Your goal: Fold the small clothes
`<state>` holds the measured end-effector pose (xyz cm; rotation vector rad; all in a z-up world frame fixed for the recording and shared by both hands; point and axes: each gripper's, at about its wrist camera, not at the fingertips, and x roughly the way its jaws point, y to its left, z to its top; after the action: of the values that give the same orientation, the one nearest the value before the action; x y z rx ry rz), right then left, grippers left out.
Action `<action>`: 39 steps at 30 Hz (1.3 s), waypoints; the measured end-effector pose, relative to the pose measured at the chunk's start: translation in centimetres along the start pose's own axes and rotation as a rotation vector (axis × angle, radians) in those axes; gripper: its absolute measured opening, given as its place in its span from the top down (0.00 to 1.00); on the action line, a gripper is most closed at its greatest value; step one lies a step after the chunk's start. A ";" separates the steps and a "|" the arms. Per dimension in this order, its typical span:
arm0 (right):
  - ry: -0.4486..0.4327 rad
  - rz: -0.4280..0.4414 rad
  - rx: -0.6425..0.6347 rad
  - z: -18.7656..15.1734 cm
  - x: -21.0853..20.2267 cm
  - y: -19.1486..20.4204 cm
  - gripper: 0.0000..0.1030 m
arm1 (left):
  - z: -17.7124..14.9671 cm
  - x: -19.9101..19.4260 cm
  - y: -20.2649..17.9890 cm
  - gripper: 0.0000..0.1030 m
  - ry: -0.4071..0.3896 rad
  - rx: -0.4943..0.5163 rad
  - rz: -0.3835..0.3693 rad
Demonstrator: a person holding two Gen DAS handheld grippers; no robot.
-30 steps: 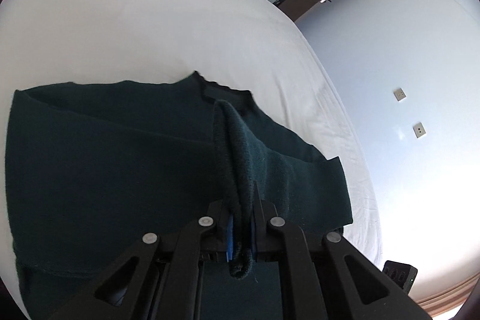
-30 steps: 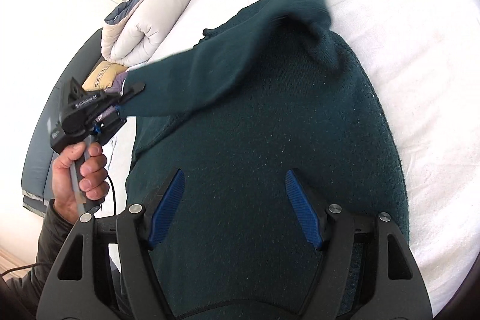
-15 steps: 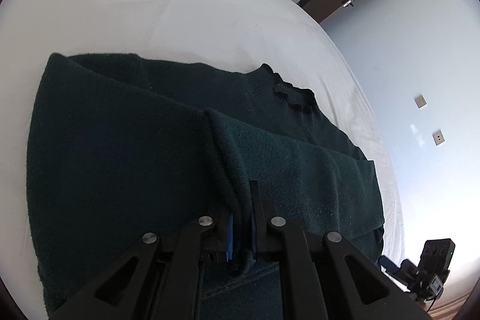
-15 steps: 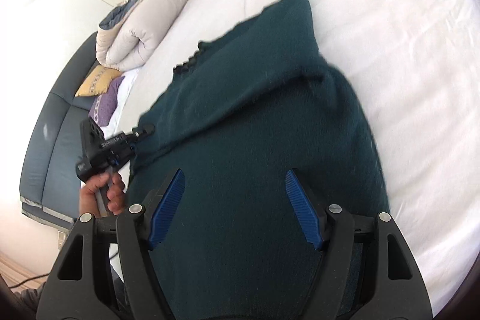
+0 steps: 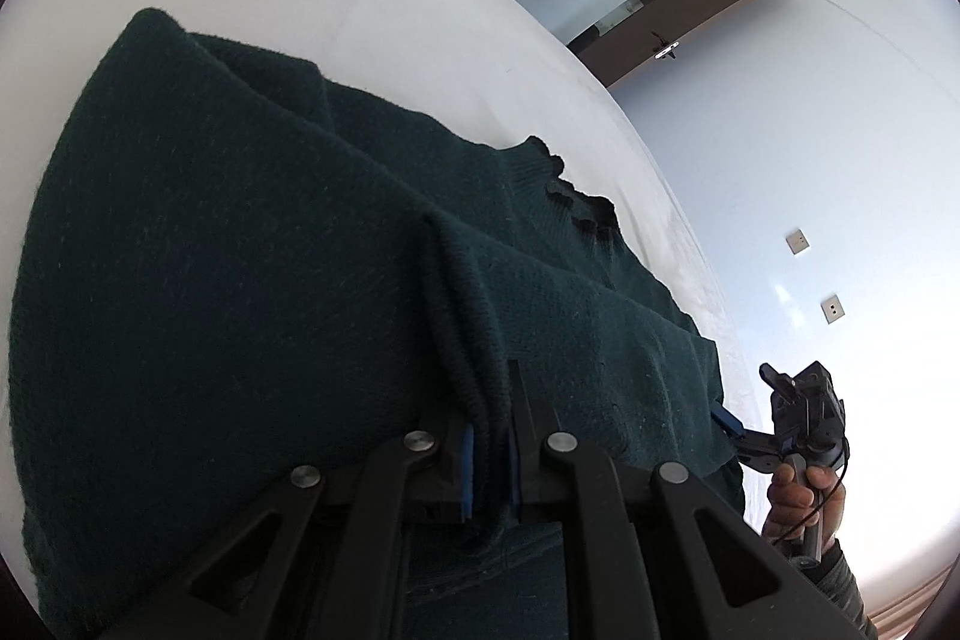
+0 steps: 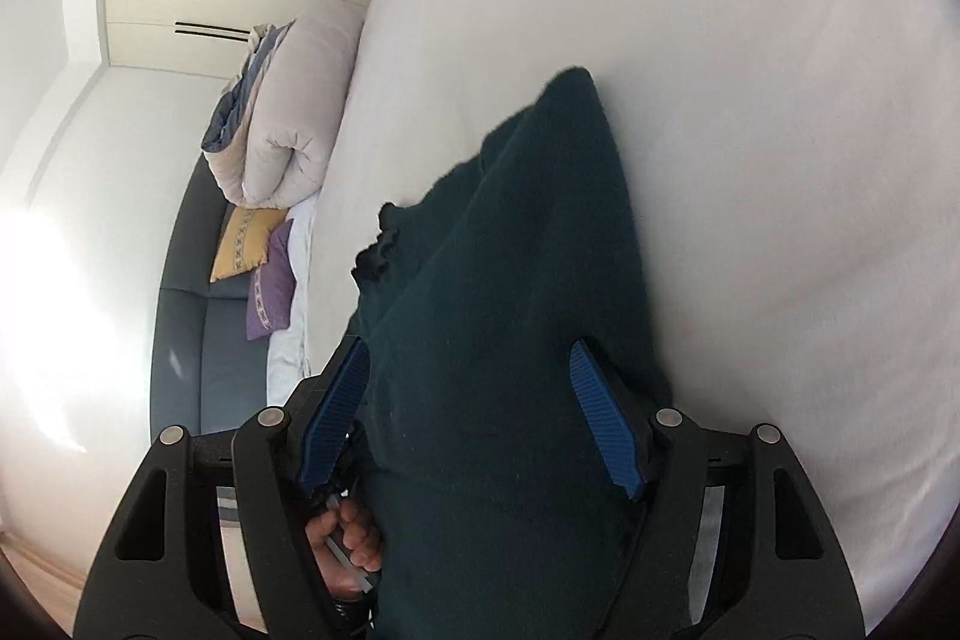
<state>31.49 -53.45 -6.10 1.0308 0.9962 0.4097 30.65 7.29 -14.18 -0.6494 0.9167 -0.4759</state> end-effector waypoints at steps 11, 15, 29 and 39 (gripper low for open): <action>-0.045 0.010 0.022 6.9 2.3 0.5 0.32 | -0.4 -0.2 0.2 0.89 -0.016 0.010 0.004; -0.048 0.068 0.019 6.8 1.6 -0.2 0.32 | -0.3 -0.3 0.2 0.89 -0.018 0.006 0.001; 0.032 0.034 -0.023 -2.8 -3.4 -2.6 0.34 | 0.0 -1.9 0.1 0.87 0.045 -0.030 0.005; -0.054 -0.032 -0.035 -16.7 -12.7 -4.2 0.33 | -7.9 -15.5 -2.0 0.16 -0.032 0.024 0.113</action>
<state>10.23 -55.64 -5.96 0.9887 0.9529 0.3694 15.60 13.17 -7.41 -0.5783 0.9108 -0.3739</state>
